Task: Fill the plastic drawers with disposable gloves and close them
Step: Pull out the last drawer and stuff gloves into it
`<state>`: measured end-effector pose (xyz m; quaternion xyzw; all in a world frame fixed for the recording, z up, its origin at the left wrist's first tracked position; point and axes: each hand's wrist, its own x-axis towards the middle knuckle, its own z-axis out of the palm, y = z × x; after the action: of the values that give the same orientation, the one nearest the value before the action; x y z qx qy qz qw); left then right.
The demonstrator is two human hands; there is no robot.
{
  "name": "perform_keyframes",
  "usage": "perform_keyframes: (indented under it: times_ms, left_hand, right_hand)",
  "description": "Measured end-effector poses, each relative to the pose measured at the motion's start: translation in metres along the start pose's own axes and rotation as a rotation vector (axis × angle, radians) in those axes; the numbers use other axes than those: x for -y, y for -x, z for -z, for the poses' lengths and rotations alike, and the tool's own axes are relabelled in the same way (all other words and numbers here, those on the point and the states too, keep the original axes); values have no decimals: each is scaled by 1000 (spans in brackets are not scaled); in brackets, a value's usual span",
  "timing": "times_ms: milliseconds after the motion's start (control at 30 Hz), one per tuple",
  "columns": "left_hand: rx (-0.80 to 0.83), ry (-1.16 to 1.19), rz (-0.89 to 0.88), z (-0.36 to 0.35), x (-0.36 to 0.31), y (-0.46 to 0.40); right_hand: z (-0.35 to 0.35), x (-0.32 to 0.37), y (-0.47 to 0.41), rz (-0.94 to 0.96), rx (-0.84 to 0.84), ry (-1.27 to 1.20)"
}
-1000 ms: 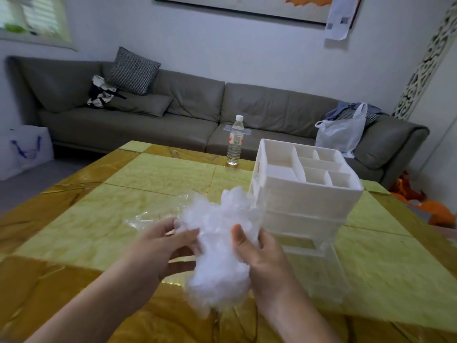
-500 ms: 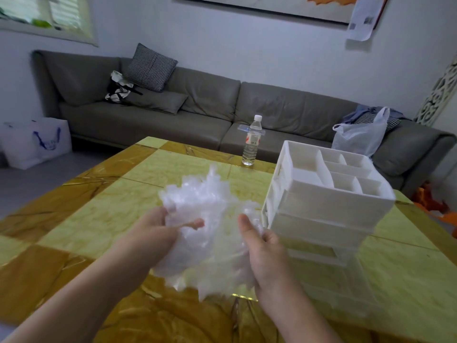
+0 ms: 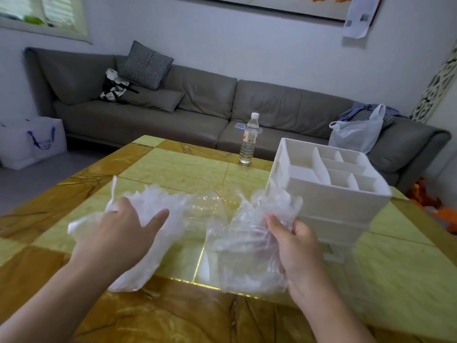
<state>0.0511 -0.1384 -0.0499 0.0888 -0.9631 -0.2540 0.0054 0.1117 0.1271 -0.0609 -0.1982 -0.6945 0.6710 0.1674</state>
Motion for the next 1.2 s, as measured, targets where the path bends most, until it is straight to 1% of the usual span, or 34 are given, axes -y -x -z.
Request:
perform_keyframes:
  times_ms: [33,67,133,167,200,233,300,333,367,400,467,533,567,633,700,767,833,900,967,1000,1100,1133,1167,1200]
  left_hand:
    - [-51,-56,-33,1,-1,3]
    - [-134,-81,-89,2,-5,8]
    - [-355,2,-286,4,-17,23]
    - [-395,96,-387,4,-24,30]
    - [-315,231,-436,3,-32,38]
    - [-115,392,-408,-1,-38,45]
    - [394,678,-246,-12,-54,63]
    - [564,764,-164,-19,-57,69]
    - [643,833,-117,-28,-59,74]
    - [661,897,-110,-36,-61,77]
    - [610,1053,-141,-47,-68,81]
    - [479,1166,-137,-52,-72,80]
    - [405,1180,-142,-53,-72,79]
    - [309,1160,-170,-54,-74,79]
    - [279,1155,-179,-54,-75,81]
    - [288,1178,-169,-53,-78,82]
    - [283,1197,-135,-51,-78,80]
    - [280,1192,-132,-50,-75,76]
    - [305,1190,-129,-47,-74,73]
    - [344,1187,-106,-48,-73,71]
    - [569,1164,24,-52,-73,75]
    - [616,1186,14,-56,-73,77]
    - [606,1165,-36,-59,-73,78]
    - [542,1097,-105,-65,-72,76]
  right_hand:
    - [4,3,-1,-7,-6,-66]
    - [10,5,-2,-11,-8,-143]
    - [18,8,-4,-37,6,-273]
    - [21,10,-3,-51,22,-321]
    - [23,9,-3,-60,43,-362]
    - [22,9,-2,-71,61,-406]
    - [22,8,1,-83,92,-470]
    - [21,7,3,-87,112,-484]
    - [20,7,7,-89,136,-491]
    - [19,6,9,-88,157,-493]
    - [22,4,12,-79,195,-484]
    - [27,2,11,-77,243,-429]
    - [29,1,11,-96,287,-394]
    - [33,1,15,-160,378,-311]
    - [34,-1,20,-199,377,-199]
    - [35,-6,20,-179,257,-144]
    - [42,-9,15,-123,142,-145]
    - [51,-7,11,-95,89,-158]
    - [57,-5,11,-106,126,-168]
    - [57,-4,12,-111,158,-159]
    - [56,-5,18,-110,219,-128]
    - [55,-4,20,-114,233,-124]
    - [56,-2,22,-122,253,-113]
    - [56,-1,24,-133,276,-96]
